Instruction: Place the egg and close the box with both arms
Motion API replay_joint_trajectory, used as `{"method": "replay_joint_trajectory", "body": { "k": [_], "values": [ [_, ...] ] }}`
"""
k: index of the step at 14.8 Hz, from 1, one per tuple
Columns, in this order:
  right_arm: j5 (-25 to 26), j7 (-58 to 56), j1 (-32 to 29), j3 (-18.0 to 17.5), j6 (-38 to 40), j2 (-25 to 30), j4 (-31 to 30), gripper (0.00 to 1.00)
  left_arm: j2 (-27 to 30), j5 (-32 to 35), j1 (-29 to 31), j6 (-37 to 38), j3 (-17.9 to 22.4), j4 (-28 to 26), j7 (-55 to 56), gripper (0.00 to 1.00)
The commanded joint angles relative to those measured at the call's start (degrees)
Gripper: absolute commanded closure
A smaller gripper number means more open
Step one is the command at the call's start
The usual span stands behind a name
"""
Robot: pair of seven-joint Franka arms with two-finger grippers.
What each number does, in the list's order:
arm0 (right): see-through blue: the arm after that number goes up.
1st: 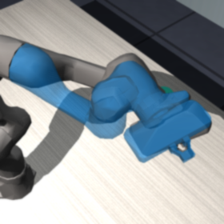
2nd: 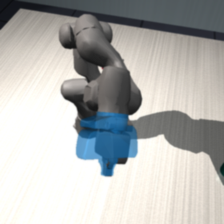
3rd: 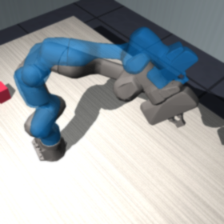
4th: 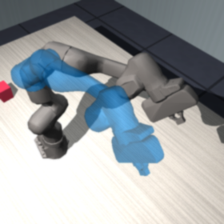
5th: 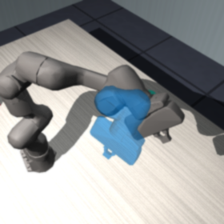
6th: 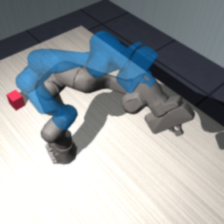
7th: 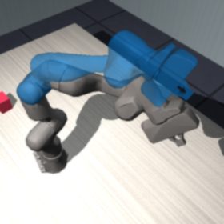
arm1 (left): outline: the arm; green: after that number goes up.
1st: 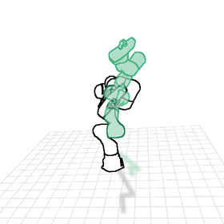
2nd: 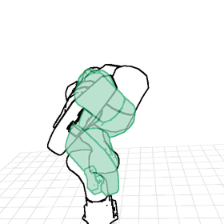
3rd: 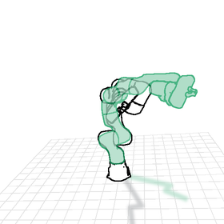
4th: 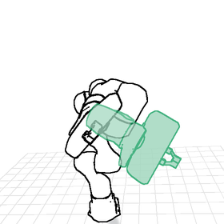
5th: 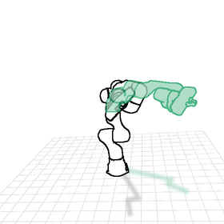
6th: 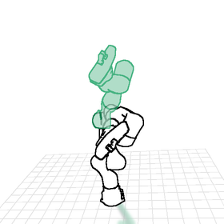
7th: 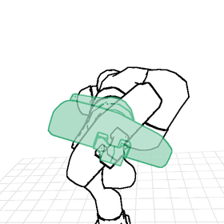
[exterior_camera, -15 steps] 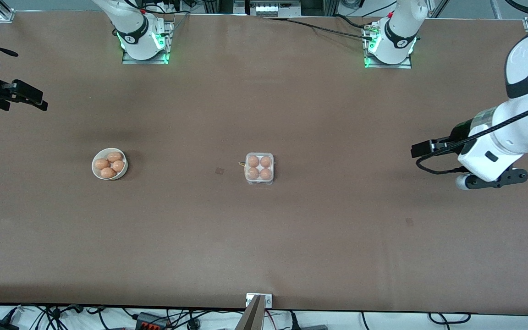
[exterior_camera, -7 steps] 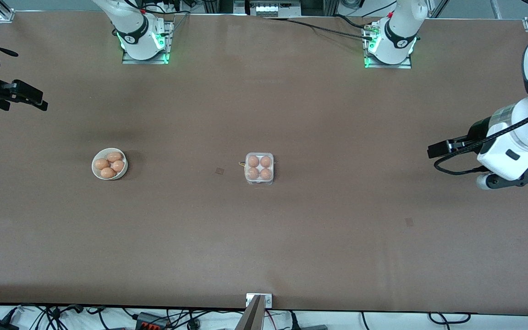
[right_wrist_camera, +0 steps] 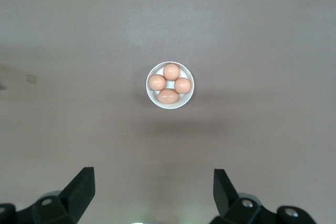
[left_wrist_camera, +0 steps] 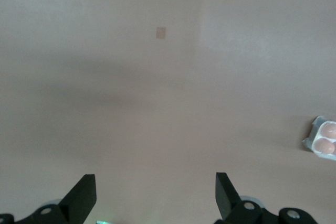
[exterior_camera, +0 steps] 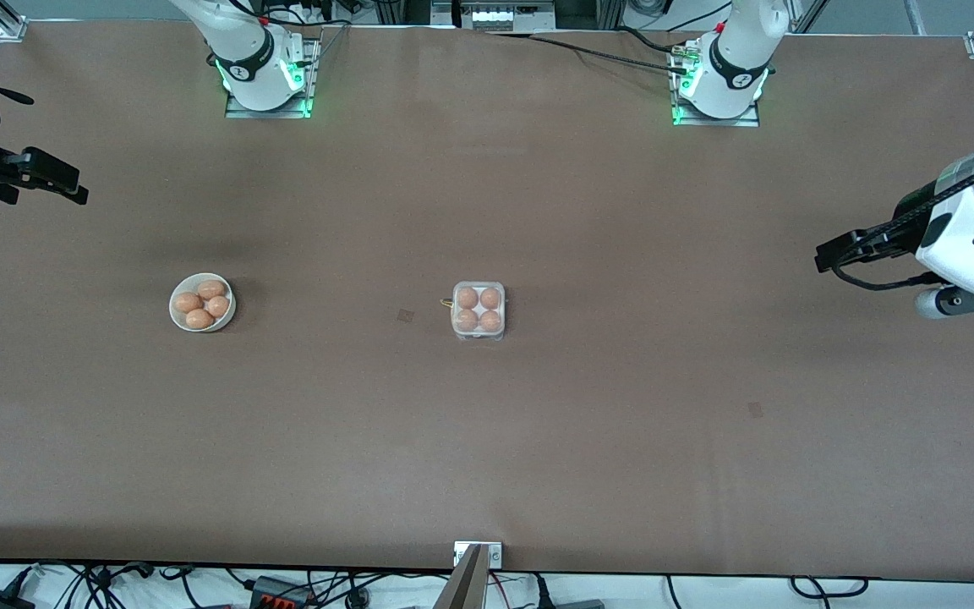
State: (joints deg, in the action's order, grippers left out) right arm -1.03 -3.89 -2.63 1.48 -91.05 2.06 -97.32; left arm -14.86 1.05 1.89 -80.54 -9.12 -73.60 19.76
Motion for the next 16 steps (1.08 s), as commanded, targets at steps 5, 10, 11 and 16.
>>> {"method": "replay_joint_trajectory", "body": {
  "k": [5, 10, 11, 16],
  "values": [
    [0.15, 0.90, -0.10, -0.25, 0.52, 0.31, -0.06, 0.00, 15.73, -0.43, 1.45, -13.13, -0.99, -23.68, -0.60, 0.00],
    [0.15, 0.90, -0.10, -0.25, 0.52, 0.31, -0.06, 0.00, 15.30, -1.05, 2.33, -13.85, -0.99, -23.17, -1.04, 0.00],
    [0.15, 0.90, -0.10, -0.25, 0.61, 0.40, -0.06, 0.00, 14.95, -1.05, 2.33, -13.76, -0.99, -22.82, -1.04, 0.00],
    [0.15, 0.90, -0.27, -0.25, 0.87, 0.31, 0.02, 0.00, 14.07, -1.14, 2.33, -13.41, -0.99, -22.38, -0.87, 0.00]
  ]
}}
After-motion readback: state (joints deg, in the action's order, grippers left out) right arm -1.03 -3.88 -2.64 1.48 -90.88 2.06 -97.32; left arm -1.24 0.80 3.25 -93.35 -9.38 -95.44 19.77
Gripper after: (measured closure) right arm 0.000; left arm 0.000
